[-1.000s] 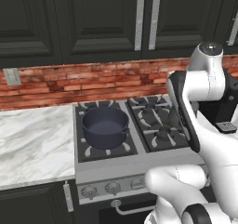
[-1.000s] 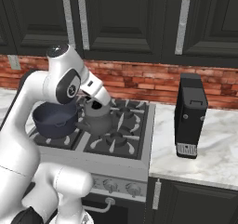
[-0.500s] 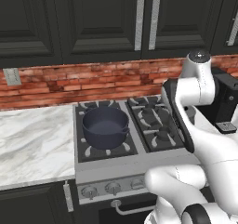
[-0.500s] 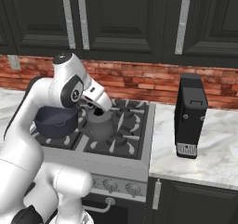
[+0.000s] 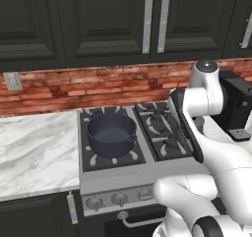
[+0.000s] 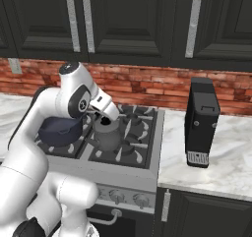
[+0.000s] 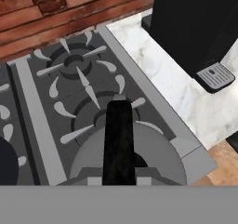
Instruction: Pick the kettle from the counter and place it on a stove burner. Then turn the burner on.
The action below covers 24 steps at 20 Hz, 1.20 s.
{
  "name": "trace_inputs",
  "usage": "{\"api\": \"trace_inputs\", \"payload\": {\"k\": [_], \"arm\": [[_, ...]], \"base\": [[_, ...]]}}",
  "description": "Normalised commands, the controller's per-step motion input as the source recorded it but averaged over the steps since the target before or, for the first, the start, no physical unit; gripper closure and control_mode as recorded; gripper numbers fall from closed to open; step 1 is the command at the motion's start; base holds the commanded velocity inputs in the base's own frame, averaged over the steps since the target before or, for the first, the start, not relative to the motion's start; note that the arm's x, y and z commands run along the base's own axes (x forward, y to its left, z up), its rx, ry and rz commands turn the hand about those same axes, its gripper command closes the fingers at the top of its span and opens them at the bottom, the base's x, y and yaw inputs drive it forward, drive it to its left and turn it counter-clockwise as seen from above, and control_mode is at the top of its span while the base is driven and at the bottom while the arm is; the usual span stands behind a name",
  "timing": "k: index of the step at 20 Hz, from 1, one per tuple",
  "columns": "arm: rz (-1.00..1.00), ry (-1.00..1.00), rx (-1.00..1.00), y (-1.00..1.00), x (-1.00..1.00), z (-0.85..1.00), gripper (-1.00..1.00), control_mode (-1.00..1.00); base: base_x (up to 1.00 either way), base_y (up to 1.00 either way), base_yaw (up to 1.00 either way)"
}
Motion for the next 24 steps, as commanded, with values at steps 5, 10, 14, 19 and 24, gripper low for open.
{"api": "trace_inputs", "payload": {"k": [5,10,14,19,24], "arm": [[0.00,0.00,0.00,0.00,0.04,-0.03,1.00,-1.00],[0.00,0.00,0.00,0.00,0.15,-0.01,1.00,-1.00],[0.00,0.00,0.00,0.00,0.25,-0.02,1.00,-1.00],[0.00,0.00,0.00,0.00,0.25,-0.06,1.00,-1.00],[0.00,0.00,0.00,0.00,0.11,-0.24,1.00,-1.00]], "base": [[0.00,0.00,0.00],[0.00,0.00,0.00],[0.00,0.00,0.00],[0.00,0.00,0.00],[0.00,0.00,0.00]]}}
